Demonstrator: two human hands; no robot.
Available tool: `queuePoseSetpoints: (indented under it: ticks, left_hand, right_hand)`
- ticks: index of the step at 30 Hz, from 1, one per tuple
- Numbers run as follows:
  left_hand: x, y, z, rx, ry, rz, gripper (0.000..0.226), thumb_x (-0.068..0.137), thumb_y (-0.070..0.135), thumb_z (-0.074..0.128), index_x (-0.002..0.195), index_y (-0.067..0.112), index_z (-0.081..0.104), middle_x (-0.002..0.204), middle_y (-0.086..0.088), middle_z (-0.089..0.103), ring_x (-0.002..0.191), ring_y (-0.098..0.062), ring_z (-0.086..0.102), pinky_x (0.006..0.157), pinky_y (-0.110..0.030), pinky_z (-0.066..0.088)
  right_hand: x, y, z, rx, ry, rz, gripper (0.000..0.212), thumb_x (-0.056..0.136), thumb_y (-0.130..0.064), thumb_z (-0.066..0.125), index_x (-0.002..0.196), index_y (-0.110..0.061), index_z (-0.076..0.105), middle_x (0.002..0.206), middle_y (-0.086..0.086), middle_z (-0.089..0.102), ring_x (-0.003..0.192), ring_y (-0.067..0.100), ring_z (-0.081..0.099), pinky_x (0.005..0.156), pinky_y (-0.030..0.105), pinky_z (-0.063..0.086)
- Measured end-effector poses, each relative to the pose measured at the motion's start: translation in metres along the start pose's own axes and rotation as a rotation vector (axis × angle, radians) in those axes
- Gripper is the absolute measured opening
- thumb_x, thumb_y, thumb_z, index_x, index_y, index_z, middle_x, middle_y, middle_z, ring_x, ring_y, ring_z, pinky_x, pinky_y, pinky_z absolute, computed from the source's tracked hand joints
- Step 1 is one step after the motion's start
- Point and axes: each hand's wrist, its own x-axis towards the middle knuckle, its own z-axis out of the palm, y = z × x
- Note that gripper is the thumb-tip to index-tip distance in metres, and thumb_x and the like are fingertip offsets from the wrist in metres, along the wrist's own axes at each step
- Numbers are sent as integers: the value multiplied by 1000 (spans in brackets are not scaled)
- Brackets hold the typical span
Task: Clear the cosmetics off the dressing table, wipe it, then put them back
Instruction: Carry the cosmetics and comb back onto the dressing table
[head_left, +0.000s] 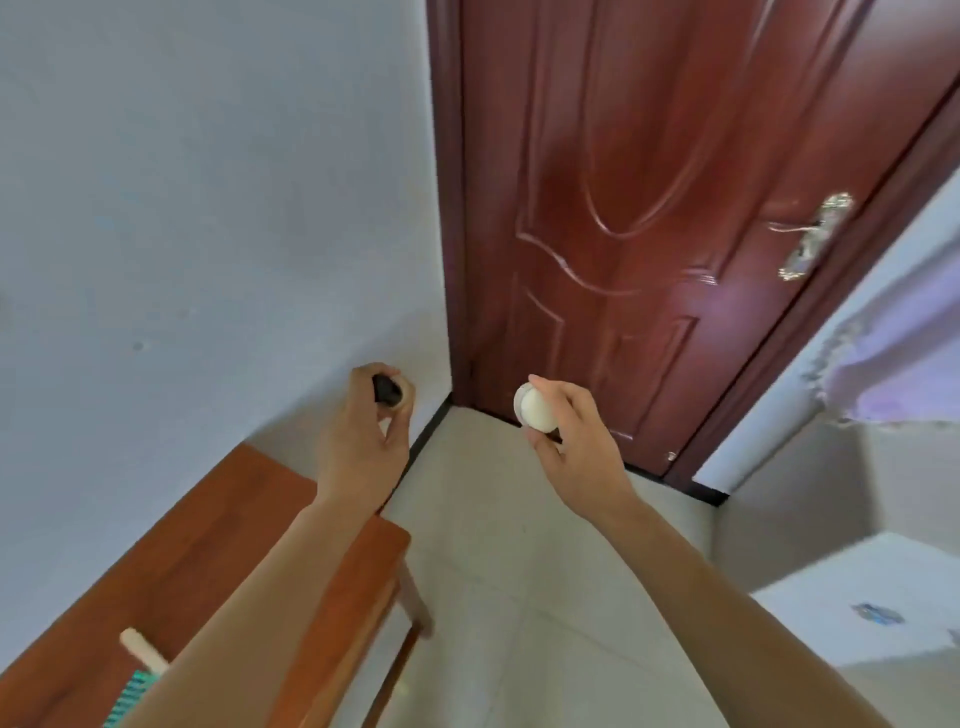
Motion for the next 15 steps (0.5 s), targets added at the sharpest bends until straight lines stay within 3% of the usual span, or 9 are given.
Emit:
queuePoseSetpoints:
  ticks: [2,4,6,10,15]
  left_hand:
    - [4,48,57,-36,-83,76,28,93,31,63,110,43,43,93,22,62,84,6,62,70,-36,56]
    - [2,99,113,-75,-169,157,31,92,27,64,110,41,44,92,23,63,82,4,63,72,-39,56]
    - [-8,145,164,-108,-250,241,32,91,26,66,111,41,46,96,29,62,84,3,64,73,-31,54]
    - [-30,224,250,-170,-376,374,31,89,31,69,110,41,49,99,35,61,84,8,64,70,-15,47]
    - [-48,299,348,-228,-580,489,26,90,36,68,108,41,49,97,31,62,84,5,65,71,-9,46]
  right_hand:
    - [-18,42,-58,-30,100,51,62,94,-20,63,145,-39,35,136,-15,38,111,2,48,88,26,51]
    - [-41,80,-113,-58,177,115,61,94,-21,63,146,-37,36,137,-12,39,114,4,48,93,27,50]
    - [-68,115,-164,-79,240,195,59,94,-22,63,147,-34,39,136,-10,41,114,7,50,94,26,50]
    - [-117,167,-253,-160,391,344,59,91,-25,68,145,-29,45,127,-6,46,101,6,51,82,2,37]
    - [-166,220,-321,-216,579,547,61,89,-27,72,145,-27,48,127,3,50,97,10,54,81,23,47]
